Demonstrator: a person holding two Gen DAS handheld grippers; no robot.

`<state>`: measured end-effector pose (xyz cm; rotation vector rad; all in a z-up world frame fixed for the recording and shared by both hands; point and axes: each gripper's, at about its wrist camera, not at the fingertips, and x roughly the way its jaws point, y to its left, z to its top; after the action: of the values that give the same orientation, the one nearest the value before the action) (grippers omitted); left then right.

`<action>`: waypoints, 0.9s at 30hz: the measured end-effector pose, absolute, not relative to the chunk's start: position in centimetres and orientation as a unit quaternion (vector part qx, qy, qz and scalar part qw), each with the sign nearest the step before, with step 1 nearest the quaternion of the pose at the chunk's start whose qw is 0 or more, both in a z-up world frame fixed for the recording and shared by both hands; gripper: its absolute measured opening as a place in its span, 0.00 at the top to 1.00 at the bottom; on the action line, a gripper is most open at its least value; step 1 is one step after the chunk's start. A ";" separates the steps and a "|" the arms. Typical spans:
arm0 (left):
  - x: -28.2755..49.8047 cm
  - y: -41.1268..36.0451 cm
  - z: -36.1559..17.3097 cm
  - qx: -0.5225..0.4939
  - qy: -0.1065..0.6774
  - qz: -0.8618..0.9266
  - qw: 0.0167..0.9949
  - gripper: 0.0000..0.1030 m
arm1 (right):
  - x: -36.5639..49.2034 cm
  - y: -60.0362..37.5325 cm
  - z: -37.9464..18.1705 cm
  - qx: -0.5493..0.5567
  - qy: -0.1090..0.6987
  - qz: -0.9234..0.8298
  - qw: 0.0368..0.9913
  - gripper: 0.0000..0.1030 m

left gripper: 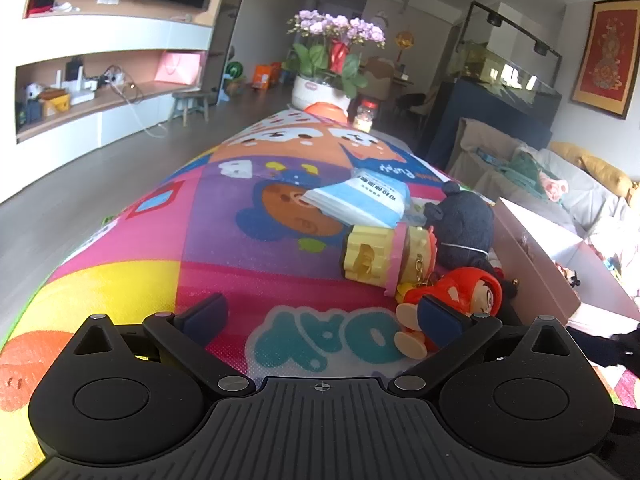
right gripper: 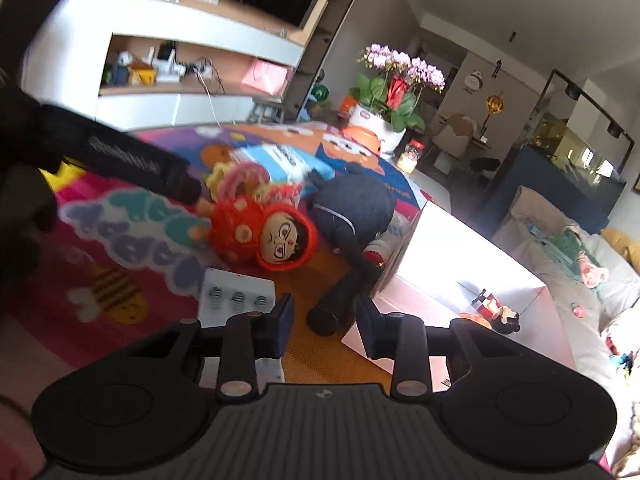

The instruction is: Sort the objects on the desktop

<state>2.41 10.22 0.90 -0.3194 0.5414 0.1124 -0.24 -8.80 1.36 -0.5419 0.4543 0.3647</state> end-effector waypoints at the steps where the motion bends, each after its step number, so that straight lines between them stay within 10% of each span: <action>1: 2.5 10.3 0.9 -0.160 0.267 0.055 0.949 0.00 | 0.1 -8.6 1.0 -0.271 0.222 0.170 0.921 0.68; 22: 2.8 10.4 0.7 -0.166 0.279 0.057 0.944 0.00 | -4.3 -16.1 3.3 -0.193 0.316 0.189 0.910 0.79; 27: 2.7 9.3 1.0 -0.129 0.281 0.057 0.949 0.00 | -2.0 -23.4 6.5 -0.082 0.258 0.065 0.961 0.56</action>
<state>2.71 9.31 1.03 -0.2633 0.5726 0.1167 -2.02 -23.44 6.48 -0.1669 0.5220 0.1322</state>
